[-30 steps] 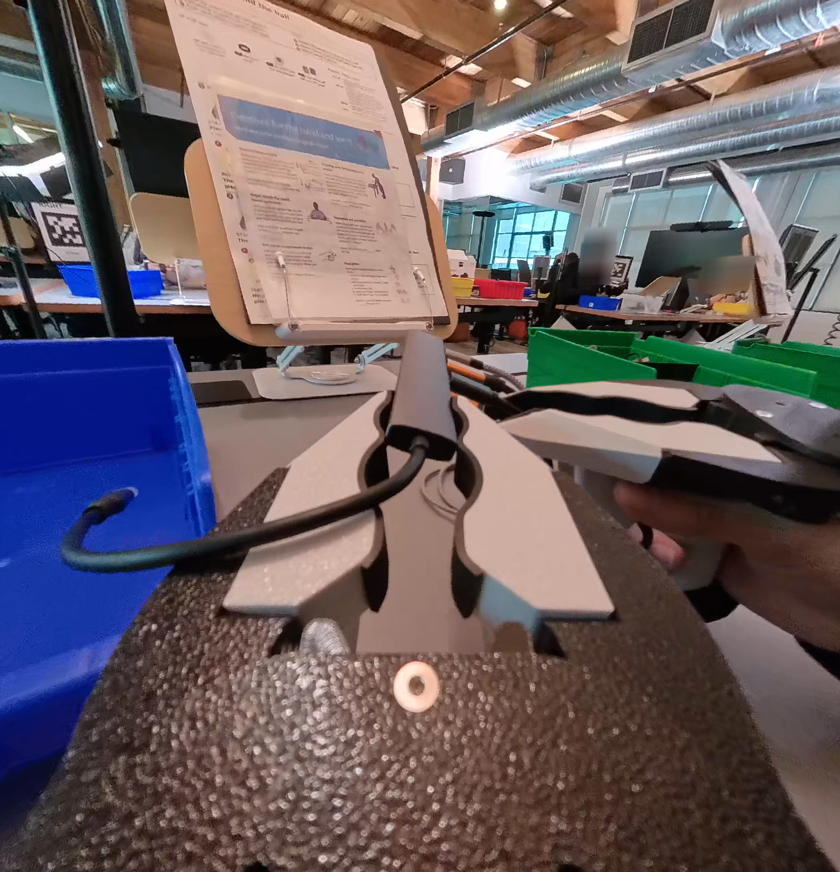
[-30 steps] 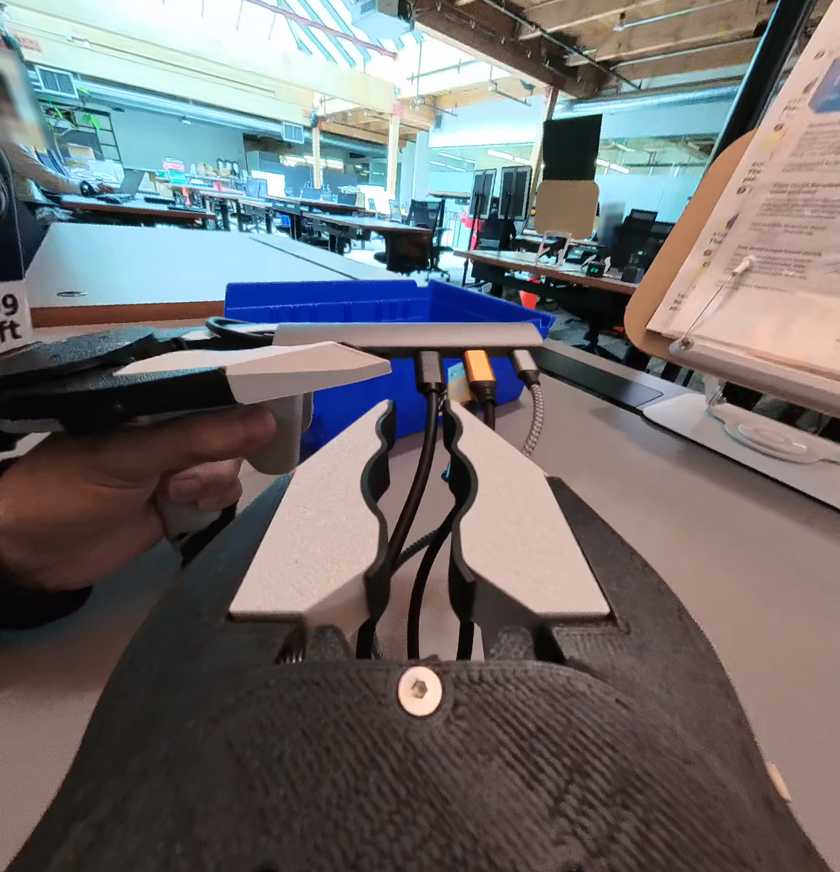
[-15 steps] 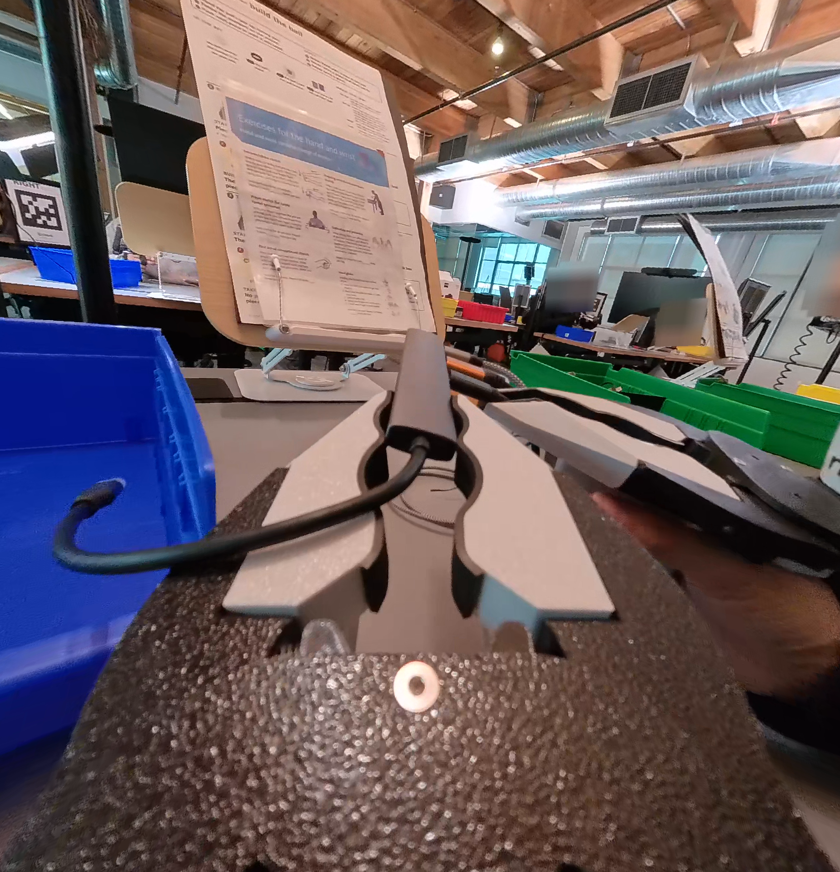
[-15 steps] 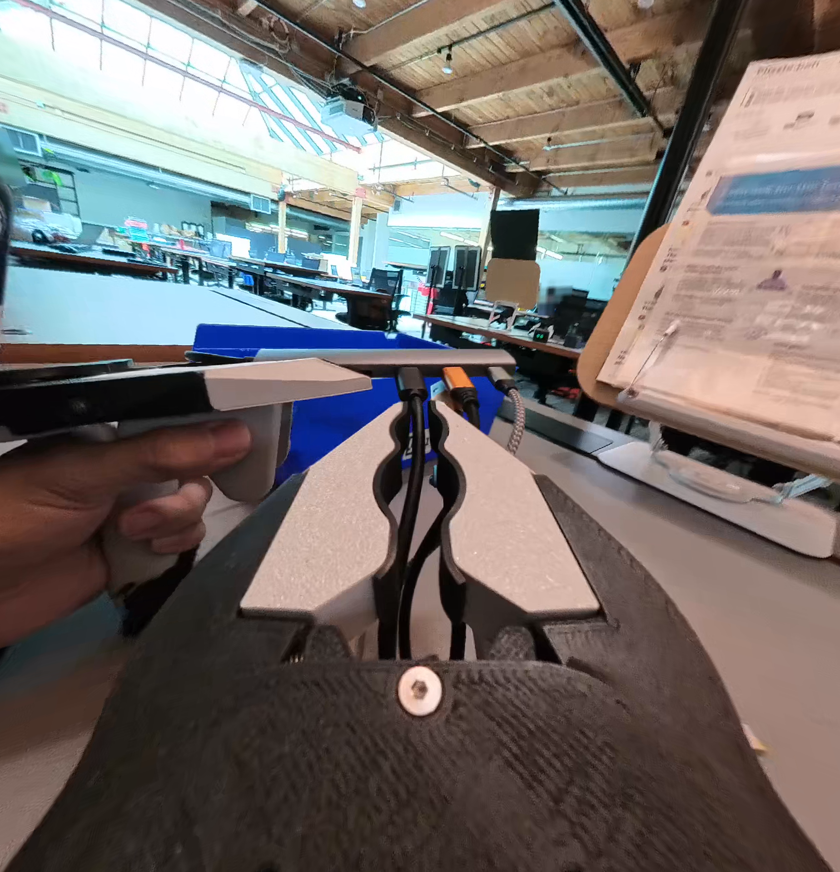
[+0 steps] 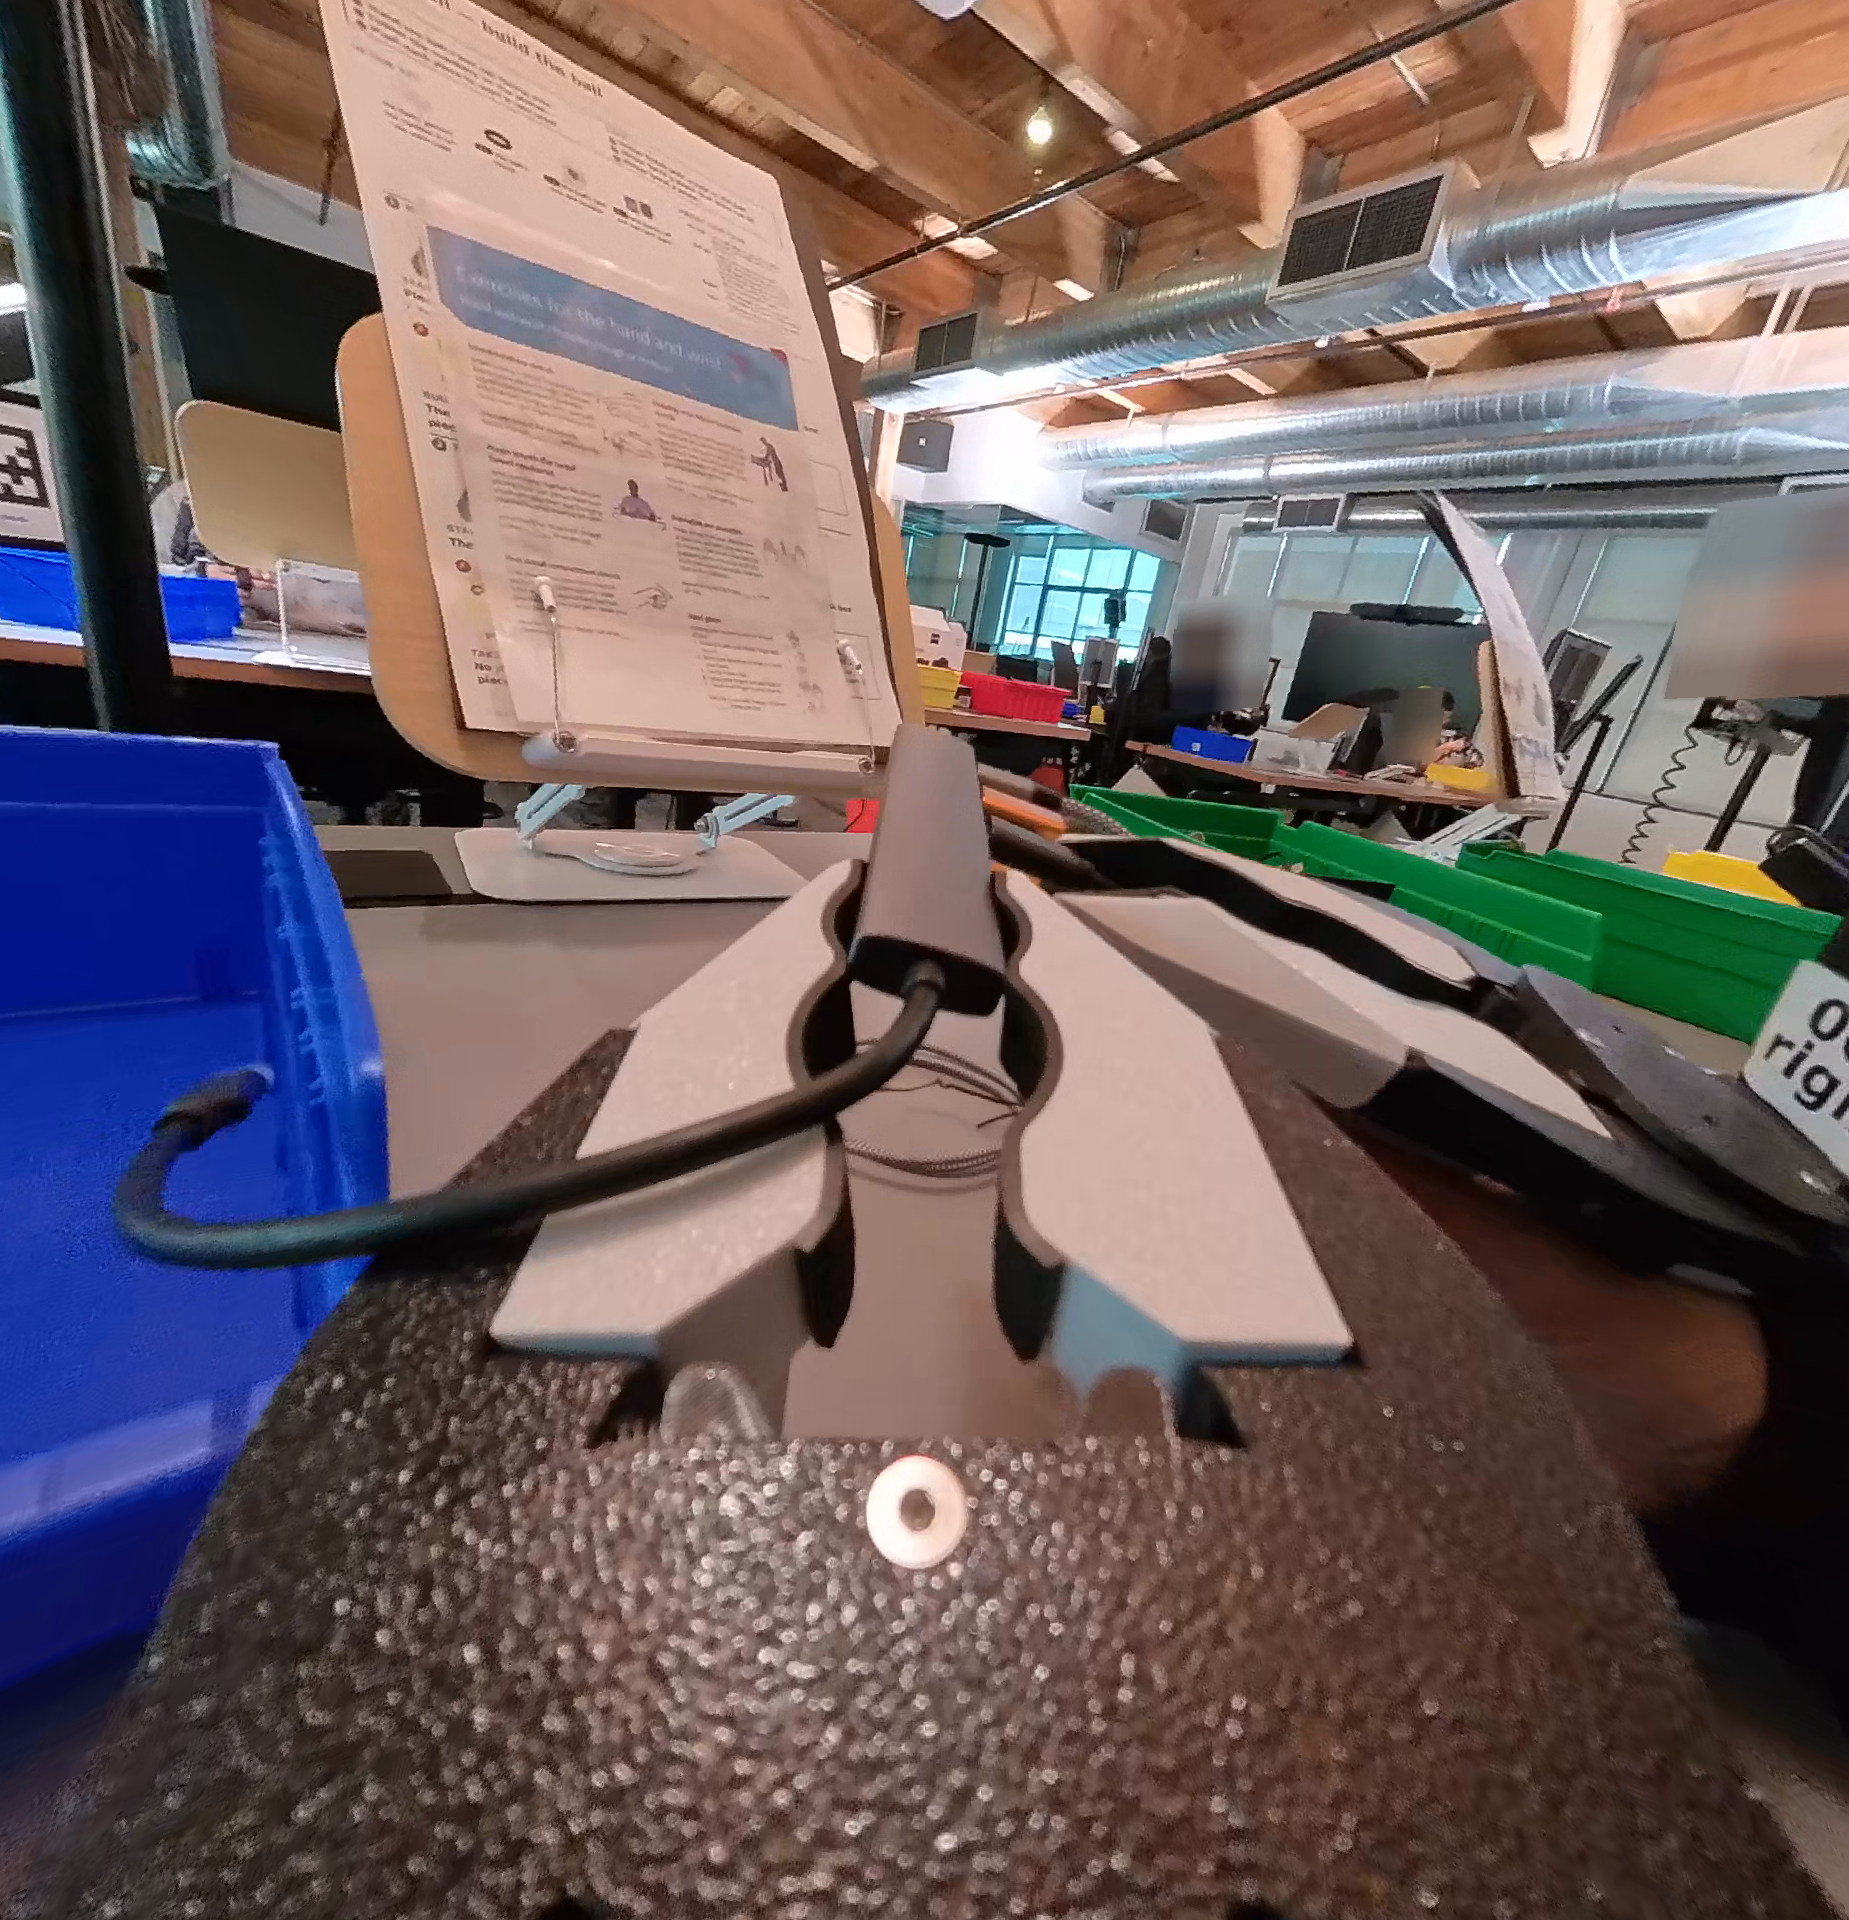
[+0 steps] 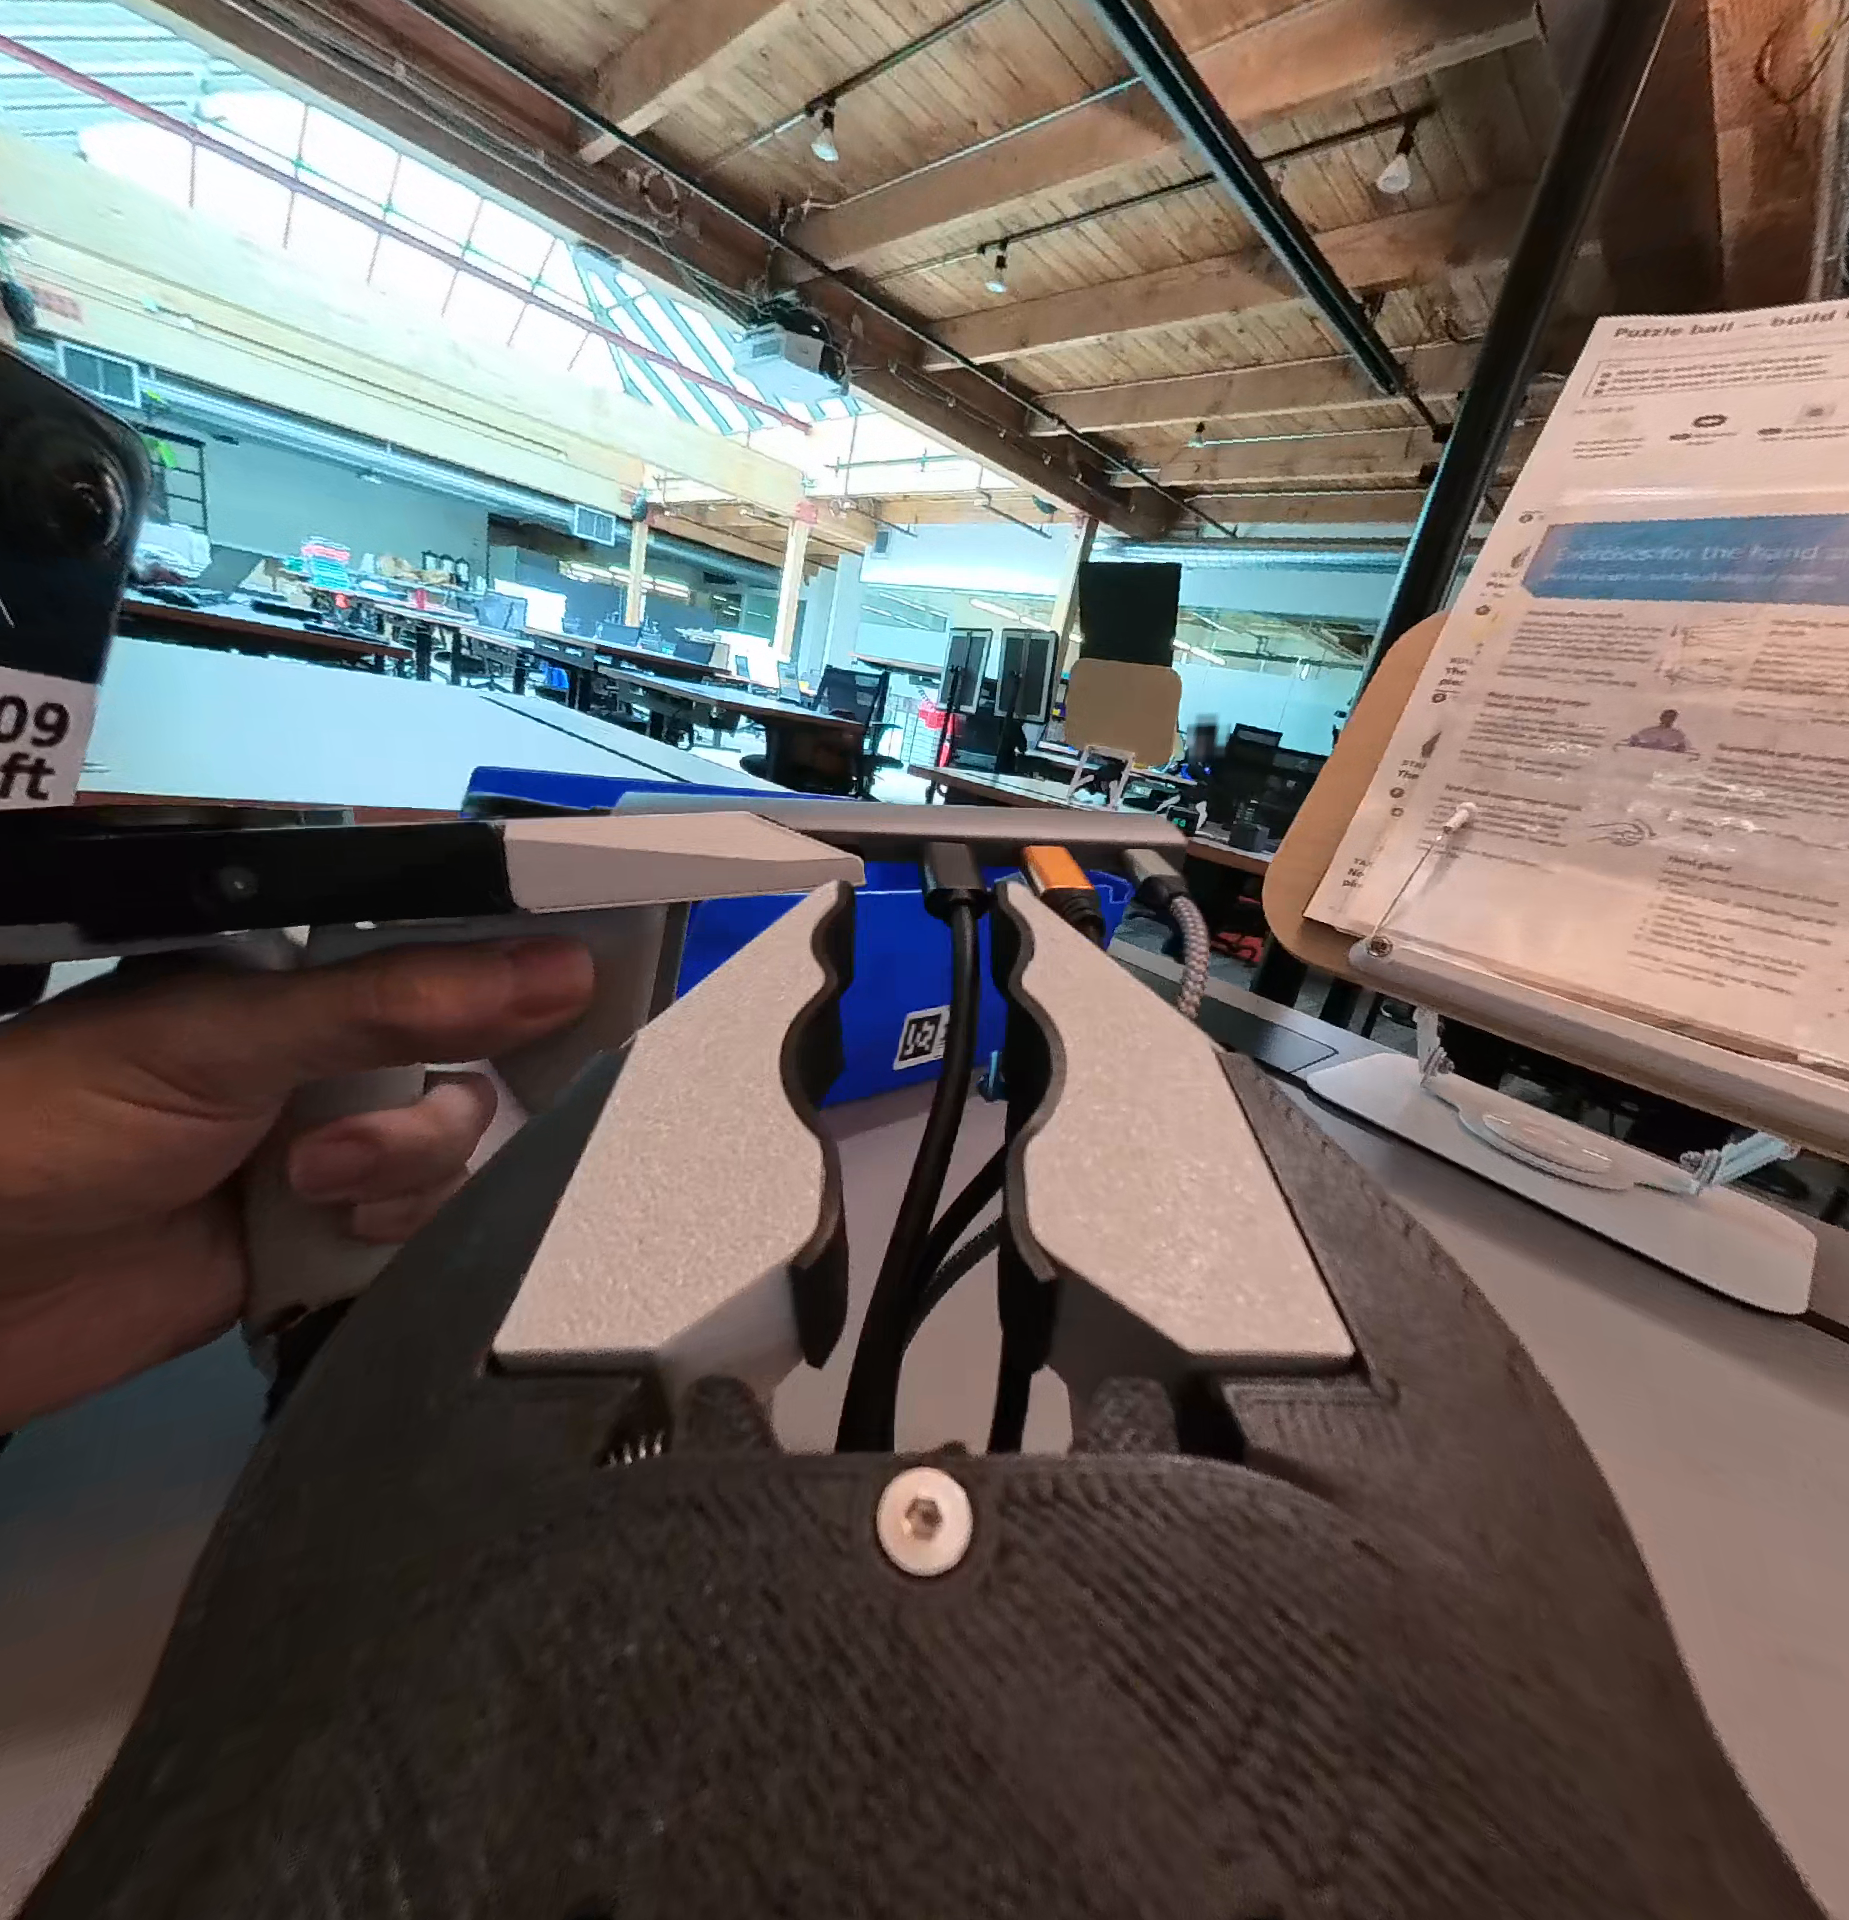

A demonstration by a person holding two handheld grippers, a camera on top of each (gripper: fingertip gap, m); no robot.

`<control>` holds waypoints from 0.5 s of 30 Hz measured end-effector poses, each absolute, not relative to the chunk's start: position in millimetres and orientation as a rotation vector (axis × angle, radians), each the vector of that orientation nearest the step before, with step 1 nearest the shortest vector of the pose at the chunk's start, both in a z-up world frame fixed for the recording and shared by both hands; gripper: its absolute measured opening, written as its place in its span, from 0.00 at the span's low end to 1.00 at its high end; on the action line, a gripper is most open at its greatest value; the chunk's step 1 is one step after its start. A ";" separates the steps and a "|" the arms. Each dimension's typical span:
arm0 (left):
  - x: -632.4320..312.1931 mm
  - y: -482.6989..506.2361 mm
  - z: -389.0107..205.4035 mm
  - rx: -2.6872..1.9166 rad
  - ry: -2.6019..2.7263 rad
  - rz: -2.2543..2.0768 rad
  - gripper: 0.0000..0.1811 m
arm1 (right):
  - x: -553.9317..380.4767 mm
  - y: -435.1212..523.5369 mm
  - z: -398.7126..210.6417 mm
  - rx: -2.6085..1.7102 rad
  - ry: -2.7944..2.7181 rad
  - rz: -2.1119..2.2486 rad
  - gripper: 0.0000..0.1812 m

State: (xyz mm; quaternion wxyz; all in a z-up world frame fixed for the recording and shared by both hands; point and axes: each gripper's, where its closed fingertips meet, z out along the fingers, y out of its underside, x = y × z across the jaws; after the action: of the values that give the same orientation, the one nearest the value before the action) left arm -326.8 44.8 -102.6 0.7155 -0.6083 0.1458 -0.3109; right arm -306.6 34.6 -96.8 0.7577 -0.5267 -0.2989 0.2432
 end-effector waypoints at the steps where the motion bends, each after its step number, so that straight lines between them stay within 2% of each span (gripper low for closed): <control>1: -326.6 45.0 -103.5 -1.347 0.327 -0.692 0.12 | -305.3 35.4 -96.7 -1.151 -0.646 0.524 0.12; 6: -324.2 45.4 -108.9 -1.350 0.314 -0.729 0.12 | -300.3 39.2 -99.8 -1.198 -0.611 0.551 0.06; 15: -322.3 44.8 -109.4 -1.349 0.327 -0.769 0.12 | -302.8 37.1 -101.4 -1.189 -0.632 0.518 0.11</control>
State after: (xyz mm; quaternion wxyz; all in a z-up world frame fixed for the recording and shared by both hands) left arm -322.3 44.8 -109.4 0.7015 -0.6058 0.1471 -0.3453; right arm -302.8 37.1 -101.4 0.7510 -0.5443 -0.2892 0.2370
